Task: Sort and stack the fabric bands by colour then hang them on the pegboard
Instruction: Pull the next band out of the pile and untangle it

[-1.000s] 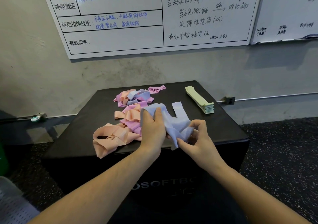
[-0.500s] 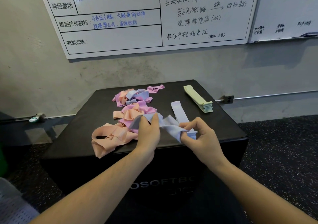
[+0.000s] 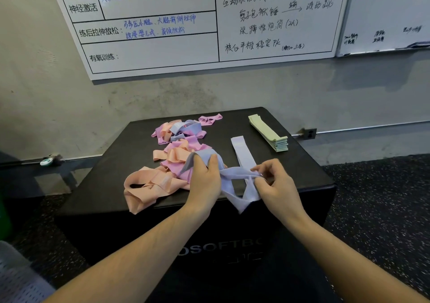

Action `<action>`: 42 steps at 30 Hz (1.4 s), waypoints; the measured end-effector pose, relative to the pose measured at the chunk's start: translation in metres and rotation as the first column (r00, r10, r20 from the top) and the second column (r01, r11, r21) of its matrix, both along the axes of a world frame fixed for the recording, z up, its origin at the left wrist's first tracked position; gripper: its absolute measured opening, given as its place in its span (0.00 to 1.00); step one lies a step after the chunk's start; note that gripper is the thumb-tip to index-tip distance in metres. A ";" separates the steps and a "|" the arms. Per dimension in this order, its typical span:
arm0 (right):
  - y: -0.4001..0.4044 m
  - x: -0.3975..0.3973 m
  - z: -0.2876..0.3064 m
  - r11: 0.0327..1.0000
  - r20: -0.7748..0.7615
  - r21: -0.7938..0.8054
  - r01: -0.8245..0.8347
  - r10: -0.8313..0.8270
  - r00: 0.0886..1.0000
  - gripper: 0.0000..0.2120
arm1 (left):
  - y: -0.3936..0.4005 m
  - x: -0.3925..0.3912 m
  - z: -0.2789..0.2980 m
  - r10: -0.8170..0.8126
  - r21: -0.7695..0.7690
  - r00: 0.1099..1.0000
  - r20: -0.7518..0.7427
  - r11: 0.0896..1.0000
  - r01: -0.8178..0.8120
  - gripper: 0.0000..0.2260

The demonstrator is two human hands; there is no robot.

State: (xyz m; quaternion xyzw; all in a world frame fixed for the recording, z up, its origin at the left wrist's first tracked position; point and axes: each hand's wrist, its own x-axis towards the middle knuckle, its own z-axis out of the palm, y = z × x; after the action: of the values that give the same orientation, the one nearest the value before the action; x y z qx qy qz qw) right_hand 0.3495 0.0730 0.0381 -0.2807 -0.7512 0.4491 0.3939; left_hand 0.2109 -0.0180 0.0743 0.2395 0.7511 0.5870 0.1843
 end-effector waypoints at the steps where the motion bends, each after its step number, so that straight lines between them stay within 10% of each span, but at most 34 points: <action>1: -0.002 0.000 0.001 0.995 -0.074 -0.082 -0.050 0.044 0.996 0.10 | 0.000 0.000 -0.001 0.002 0.001 1.000 -0.001 1.000 -0.002 0.18; 9: -0.003 0.000 0.011 0.821 -0.236 -0.439 -0.366 0.287 0.928 0.25 | 0.003 -0.011 0.002 0.047 0.014 0.997 0.054 0.999 -0.048 0.21; 16: 0.002 0.010 0.018 0.878 0.029 -0.345 -0.332 0.363 0.931 0.30 | 0.008 -0.019 0.004 0.088 0.062 0.993 0.077 0.994 -0.093 0.23; 22: 0.010 0.006 0.006 0.945 0.027 -0.207 -0.253 0.264 0.964 0.03 | 0.011 -0.021 0.011 0.124 0.070 0.992 0.006 0.990 -0.124 0.21; 30: 0.019 0.006 -0.004 0.999 -0.013 -0.054 0.007 -0.008 1.000 0.06 | 0.017 -0.025 0.001 0.020 0.056 1.000 0.006 0.998 -0.021 0.24; 35: 0.028 0.007 -0.012 0.944 -0.177 -0.207 -0.255 0.220 0.959 0.09 | 0.029 -0.037 -0.006 0.029 0.147 0.985 0.168 0.988 -0.054 0.13; 42: 0.046 0.005 -0.026 0.964 0.030 0.085 -0.250 0.248 0.968 0.18 | 0.057 -0.061 -0.013 0.042 0.133 0.982 0.183 0.989 -0.067 0.13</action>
State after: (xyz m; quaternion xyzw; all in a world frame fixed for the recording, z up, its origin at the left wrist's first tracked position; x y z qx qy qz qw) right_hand 0.3546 0.1192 0.0122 -0.1706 -0.8035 0.4586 0.3391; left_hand 0.1502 0.0390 0.0614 0.1771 0.6950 0.6619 0.2179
